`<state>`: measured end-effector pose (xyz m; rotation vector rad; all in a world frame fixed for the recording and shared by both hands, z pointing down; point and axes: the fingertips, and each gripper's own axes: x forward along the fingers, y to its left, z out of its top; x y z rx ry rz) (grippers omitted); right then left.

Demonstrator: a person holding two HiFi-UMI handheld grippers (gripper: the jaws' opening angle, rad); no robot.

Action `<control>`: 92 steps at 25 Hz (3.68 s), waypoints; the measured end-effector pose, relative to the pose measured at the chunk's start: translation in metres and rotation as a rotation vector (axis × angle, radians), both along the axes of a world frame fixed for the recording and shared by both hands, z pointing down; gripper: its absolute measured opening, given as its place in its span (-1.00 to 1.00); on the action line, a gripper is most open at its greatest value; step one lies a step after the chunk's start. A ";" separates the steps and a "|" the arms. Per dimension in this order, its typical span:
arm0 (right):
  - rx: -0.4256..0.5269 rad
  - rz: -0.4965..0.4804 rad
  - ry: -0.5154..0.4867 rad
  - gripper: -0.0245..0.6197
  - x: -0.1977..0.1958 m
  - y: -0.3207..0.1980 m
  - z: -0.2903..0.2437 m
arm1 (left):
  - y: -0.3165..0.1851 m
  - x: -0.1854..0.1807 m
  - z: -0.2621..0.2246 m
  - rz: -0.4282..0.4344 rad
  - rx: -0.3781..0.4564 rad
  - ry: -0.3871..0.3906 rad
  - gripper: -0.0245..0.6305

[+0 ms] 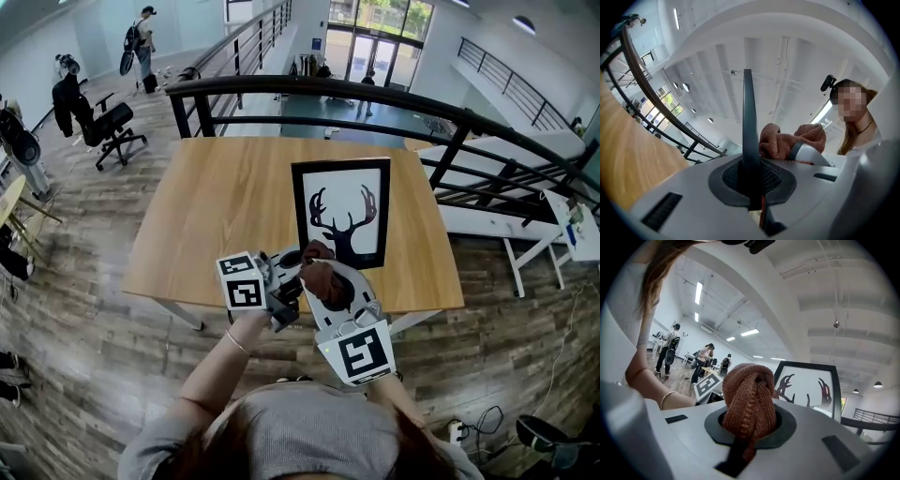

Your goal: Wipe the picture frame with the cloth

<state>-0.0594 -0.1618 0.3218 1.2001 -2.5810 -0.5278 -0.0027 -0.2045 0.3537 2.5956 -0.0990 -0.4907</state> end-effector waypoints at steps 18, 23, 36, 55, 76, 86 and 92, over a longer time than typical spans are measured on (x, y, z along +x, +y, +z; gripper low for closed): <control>-0.137 -0.014 -0.118 -0.78 0.010 0.007 0.038 | -0.017 -0.001 -0.001 -0.004 -0.073 0.067 -0.87; -0.199 -0.007 -0.038 -0.78 0.013 0.006 0.064 | -0.016 0.000 -0.004 0.003 -0.078 0.097 -0.87; -0.102 -0.075 -0.252 -0.78 0.057 0.024 0.022 | -0.002 0.024 0.004 -0.014 -0.022 0.031 -0.87; 0.333 0.065 -0.306 -0.78 0.102 -0.040 -0.115 | 0.022 0.042 0.026 -0.023 0.033 -0.047 -0.87; 0.123 0.088 -0.194 -0.78 0.076 -0.039 -0.039 | 0.028 0.021 0.026 -0.089 0.030 -0.035 -0.87; 0.059 0.041 -0.191 -0.78 0.077 -0.021 -0.024 | 0.033 0.027 0.018 -0.082 0.023 -0.005 -0.87; 0.032 0.042 -0.189 -0.78 0.081 -0.017 -0.012 | 0.033 0.032 0.020 -0.067 0.007 -0.002 -0.87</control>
